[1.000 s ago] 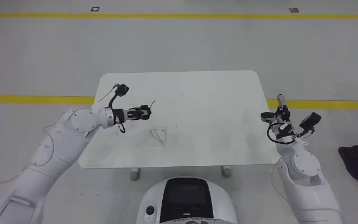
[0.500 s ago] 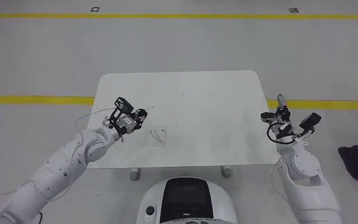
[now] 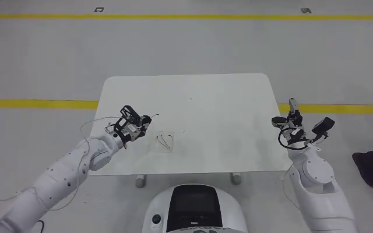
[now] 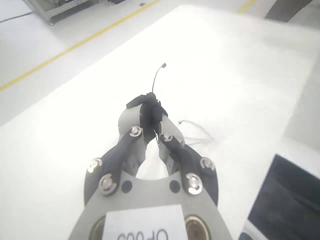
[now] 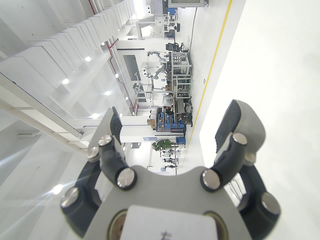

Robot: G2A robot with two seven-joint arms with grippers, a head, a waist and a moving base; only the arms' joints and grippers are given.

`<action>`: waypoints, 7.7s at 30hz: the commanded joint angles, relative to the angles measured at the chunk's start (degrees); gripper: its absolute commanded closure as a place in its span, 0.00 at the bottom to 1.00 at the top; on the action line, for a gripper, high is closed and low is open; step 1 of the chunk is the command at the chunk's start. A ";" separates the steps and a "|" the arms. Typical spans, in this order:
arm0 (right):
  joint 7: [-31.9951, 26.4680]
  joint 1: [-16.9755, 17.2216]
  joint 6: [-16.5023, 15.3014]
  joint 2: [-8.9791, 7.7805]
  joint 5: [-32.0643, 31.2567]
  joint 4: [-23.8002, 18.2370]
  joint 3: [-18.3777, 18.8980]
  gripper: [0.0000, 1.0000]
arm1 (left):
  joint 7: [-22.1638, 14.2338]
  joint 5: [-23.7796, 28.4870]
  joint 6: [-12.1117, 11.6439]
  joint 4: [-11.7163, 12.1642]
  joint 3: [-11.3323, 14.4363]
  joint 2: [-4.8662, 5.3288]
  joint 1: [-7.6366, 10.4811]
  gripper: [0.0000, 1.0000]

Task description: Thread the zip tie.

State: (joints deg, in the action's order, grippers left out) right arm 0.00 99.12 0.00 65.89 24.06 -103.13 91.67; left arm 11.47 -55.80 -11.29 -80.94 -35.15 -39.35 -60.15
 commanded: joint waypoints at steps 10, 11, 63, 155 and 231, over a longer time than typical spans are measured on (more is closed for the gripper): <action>0.00 0.00 0.00 0.00 0.00 0.00 0.00 0.00 | 12.15 -22.77 11.16 -5.93 -6.98 4.54 -7.39 1.00; 0.00 0.00 0.00 0.00 0.00 0.00 0.00 0.00 | 12.50 -22.94 10.94 -6.49 -7.76 4.92 -8.19 1.00; -10.99 -7.76 3.52 0.54 -15.94 -1.07 -12.33 0.00 | 13.15 -23.41 10.76 -6.82 -8.51 5.28 -8.93 1.00; -46.58 -41.73 -6.30 11.52 5.43 37.09 -46.12 0.58 | 35.64 -30.66 21.29 9.79 3.40 -4.82 -1.83 1.00; -50.69 -43.83 -10.01 16.12 7.86 48.08 -44.66 1.00 | 35.64 -30.66 21.29 9.79 3.40 -4.82 -1.83 0.00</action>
State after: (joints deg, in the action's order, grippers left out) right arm -50.67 55.24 -9.96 82.01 31.97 -55.09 46.95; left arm 47.11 -86.46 10.00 -71.14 -31.75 -44.18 -61.98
